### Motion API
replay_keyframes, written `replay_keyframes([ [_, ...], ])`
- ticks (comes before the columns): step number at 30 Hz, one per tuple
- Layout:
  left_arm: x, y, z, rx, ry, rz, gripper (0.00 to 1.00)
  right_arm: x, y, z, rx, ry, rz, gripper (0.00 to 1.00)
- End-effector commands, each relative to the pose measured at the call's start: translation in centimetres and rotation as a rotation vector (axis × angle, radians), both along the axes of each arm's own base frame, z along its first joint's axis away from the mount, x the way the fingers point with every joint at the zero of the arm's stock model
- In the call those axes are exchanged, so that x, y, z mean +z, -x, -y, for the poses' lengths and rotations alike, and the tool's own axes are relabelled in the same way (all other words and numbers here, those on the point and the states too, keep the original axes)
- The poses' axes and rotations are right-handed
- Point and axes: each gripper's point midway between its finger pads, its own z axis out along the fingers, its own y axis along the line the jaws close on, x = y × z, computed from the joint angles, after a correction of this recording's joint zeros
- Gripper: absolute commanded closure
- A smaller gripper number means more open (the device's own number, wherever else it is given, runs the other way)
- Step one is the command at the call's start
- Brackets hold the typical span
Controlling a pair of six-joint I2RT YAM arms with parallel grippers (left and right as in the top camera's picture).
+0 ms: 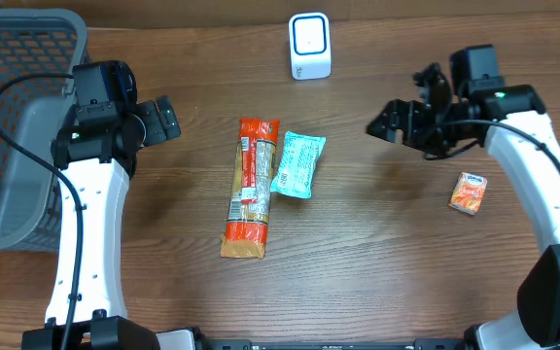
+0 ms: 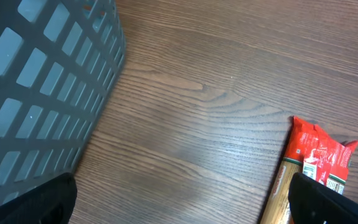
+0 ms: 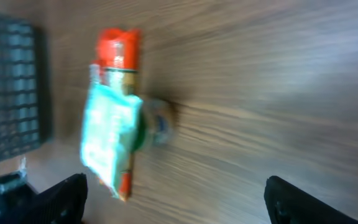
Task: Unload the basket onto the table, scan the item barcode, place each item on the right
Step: 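Move the right gripper left to the mint-green snack bar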
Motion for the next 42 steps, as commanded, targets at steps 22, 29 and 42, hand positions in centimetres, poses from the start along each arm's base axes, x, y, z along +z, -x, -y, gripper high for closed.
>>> replay_keyframes([
  [22, 0.1, -0.3, -0.2, -0.009, -0.015, -0.001, 0.0, -3.8, 0.9, -9.2, 0.181, -0.064, 0.034, 0.27],
  [29, 0.1, -0.3, -0.3, -0.009, -0.015, 0.0, 0.0, -3.9, 0.9, -9.2, 0.181, -0.064, 0.033, 0.26],
  [42, 0.1, -0.3, -0.3, -0.009, -0.015, -0.001, 0.0, -4.2, 0.6, -8.8, 0.169, -0.033, 0.044, 0.25],
])
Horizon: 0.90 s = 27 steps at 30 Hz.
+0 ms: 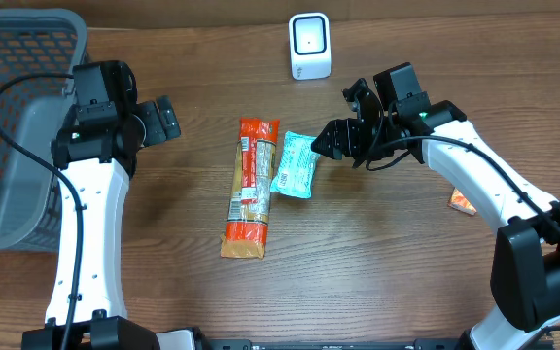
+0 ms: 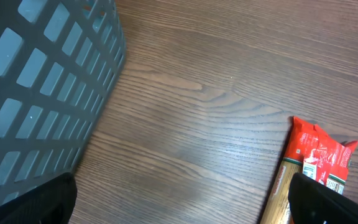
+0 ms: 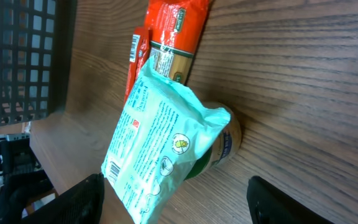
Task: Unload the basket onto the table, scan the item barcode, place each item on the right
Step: 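Move the right gripper left to the mint-green snack bar, then grasp the mint-green snack bar with the right gripper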
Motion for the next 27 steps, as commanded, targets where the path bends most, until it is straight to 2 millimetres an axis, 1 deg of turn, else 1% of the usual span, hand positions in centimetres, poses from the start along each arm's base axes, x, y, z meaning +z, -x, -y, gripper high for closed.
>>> replay_keyframes([
  [1, 0.1, -0.3, -0.2, -0.009, -0.015, 0.0, 0.0, -0.4, -0.2, 0.3, -0.008, 0.017, 0.006, 0.25],
  [9, 0.1, -0.3, -0.3, -0.009, -0.015, -0.001, 0.01, -0.6, -0.2, 0.3, -0.008, 0.017, 0.001, 0.26],
  [15, 0.1, -0.3, -0.2, -0.009, -0.015, -0.001, 0.0, -1.8, -0.2, 0.2, -0.007, 0.026, -0.03, 0.26],
  [19, 0.1, -0.3, -0.2, -0.009, -0.015, 0.0, 0.0, -2.2, -0.3, -0.2, 0.006, 0.003, -0.037, 0.29],
  [21, 0.1, -0.3, -0.2, -0.009, -0.015, 0.0, 0.0, -2.0, -0.3, -0.7, 0.021, -0.028, -0.035, 0.31],
  [23, 0.1, -0.3, -0.3, -0.009, -0.015, 0.0, 0.0, -2.0, -0.4, -1.1, 0.032, -0.055, -0.037, 0.35],
  [27, 0.1, -0.3, -0.2, -0.009, -0.015, 0.0, 0.0, -3.0, -0.4, -1.3, 0.036, -0.062, -0.062, 0.39],
])
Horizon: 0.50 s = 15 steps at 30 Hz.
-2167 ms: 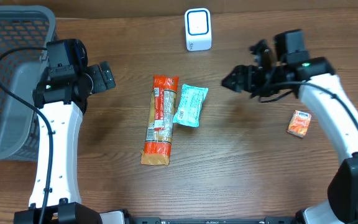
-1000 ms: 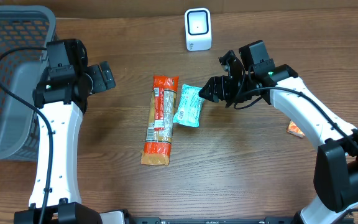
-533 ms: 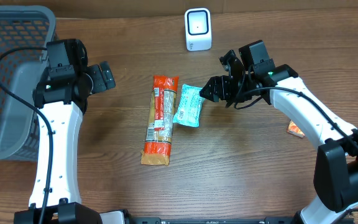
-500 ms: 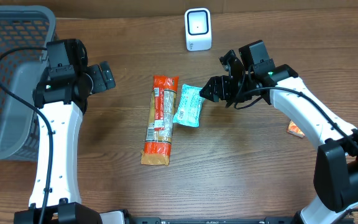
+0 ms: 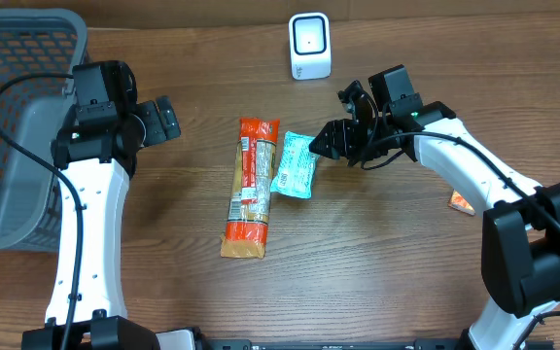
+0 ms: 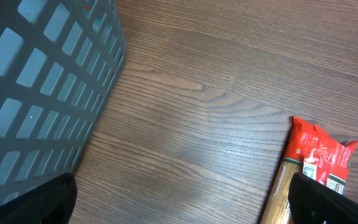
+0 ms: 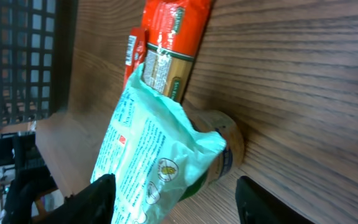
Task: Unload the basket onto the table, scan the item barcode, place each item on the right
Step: 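Grasp the mint-green snack bar with the right gripper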
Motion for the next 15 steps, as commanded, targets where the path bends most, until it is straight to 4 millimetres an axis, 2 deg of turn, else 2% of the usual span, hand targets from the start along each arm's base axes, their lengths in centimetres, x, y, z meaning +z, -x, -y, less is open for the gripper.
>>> replay_keyframes([
  [1, 0.1, -0.3, -0.3, -0.009, -0.015, 0.0, 0.0, -1.5, 0.3, -0.3, 0.014, -0.016, -0.049, 0.4],
  [5, 0.1, -0.3, -0.3, -0.009, -0.015, 0.0, 0.0, -2.0, 0.2, -0.5, 0.019, -0.024, -0.056, 0.4],
  [13, 0.1, -0.3, -0.2, -0.009, -0.015, 0.0, 0.0, -0.9, 0.0, -1.5, 0.052, -0.097, -0.027, 0.42],
  [15, 0.1, -0.3, -0.3, -0.009, -0.015, 0.0, 0.0, -0.6, 0.0, -1.7, 0.06, -0.112, -0.024, 0.46],
])
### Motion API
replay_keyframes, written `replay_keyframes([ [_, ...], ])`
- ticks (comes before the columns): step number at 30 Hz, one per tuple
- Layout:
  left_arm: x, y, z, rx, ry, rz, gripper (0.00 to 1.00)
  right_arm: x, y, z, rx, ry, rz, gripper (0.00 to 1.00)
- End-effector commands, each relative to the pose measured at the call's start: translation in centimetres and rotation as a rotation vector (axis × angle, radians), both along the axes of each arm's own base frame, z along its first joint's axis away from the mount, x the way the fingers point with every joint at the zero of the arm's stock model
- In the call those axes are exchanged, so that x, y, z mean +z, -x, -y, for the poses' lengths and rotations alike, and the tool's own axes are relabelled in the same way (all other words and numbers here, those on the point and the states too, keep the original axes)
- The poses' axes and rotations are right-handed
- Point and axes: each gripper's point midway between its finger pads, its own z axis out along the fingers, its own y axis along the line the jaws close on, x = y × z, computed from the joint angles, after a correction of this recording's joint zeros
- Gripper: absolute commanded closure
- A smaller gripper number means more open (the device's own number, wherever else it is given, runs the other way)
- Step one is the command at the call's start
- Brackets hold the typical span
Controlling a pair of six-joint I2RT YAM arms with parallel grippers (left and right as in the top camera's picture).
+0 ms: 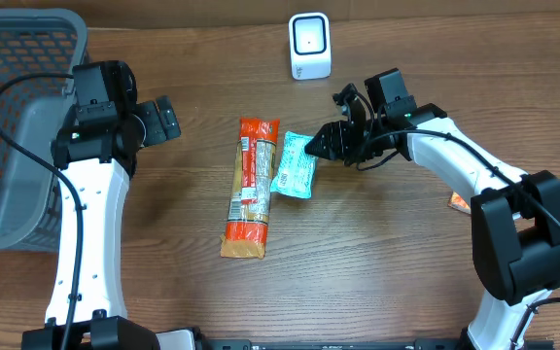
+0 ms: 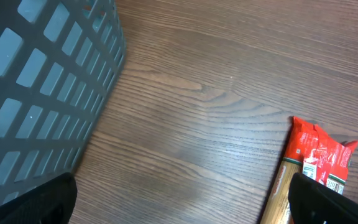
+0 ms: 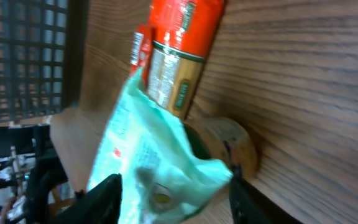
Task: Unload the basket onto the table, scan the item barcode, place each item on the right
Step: 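Grasp the mint-green snack bar with the right gripper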
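A teal snack packet (image 1: pixel 294 165) lies flat beside a long red-and-tan package (image 1: pixel 250 185) at mid-table. The white barcode scanner (image 1: pixel 309 46) stands at the back. My right gripper (image 1: pixel 327 144) is at the packet's right end, open. In the right wrist view the teal packet (image 3: pixel 160 162) fills the gap between the dark fingers (image 3: pixel 107 199), with the red package (image 3: pixel 179 50) behind it. My left gripper (image 1: pixel 163 122) hovers open over bare wood, left of the red package (image 2: pixel 319 155).
A grey mesh basket (image 1: pixel 8 117) stands at the far left and shows as a basket wall (image 2: pixel 36 81) close to the left gripper. A small orange box (image 1: pixel 458 202) lies at the right, partly hidden by the right arm. A round beige-and-green thing (image 3: pixel 232 143) peeks from under the packet.
My right gripper has shifted a little further left, so the teal packet's end now sits between its open fingers. The left arm and the items on the table have not moved.
My right gripper was first out at the right, near the small orange box. Then it stood just right of the teal packet, open and facing it. It has since edged closer, reaching the packet's end. The left arm stayed still throughout.
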Motion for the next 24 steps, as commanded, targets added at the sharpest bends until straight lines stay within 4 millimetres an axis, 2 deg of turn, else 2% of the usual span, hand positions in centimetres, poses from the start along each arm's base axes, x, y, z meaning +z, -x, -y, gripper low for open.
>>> replay_keyframes([
  [1, 0.1, -0.3, -0.3, -0.009, -0.015, 0.0, 0.0, 0.7, 0.3, -0.6, 0.027, -0.049, -0.004, 0.47],
  [13, 0.1, -0.3, -0.3, -0.009, -0.015, 0.0, 0.0, 0.5, 0.4, -0.5, 0.025, -0.04, -0.007, 0.53],
  [21, 0.1, -0.3, -0.2, -0.009, -0.015, 0.0, 0.0, -0.3, 0.7, -1.3, 0.028, 0.023, 0.02, 0.53],
  [24, 0.1, -0.3, -0.2, -0.009, -0.015, 0.0, 0.0, -0.4, 0.8, -1.6, 0.029, 0.038, 0.029, 0.59],
])
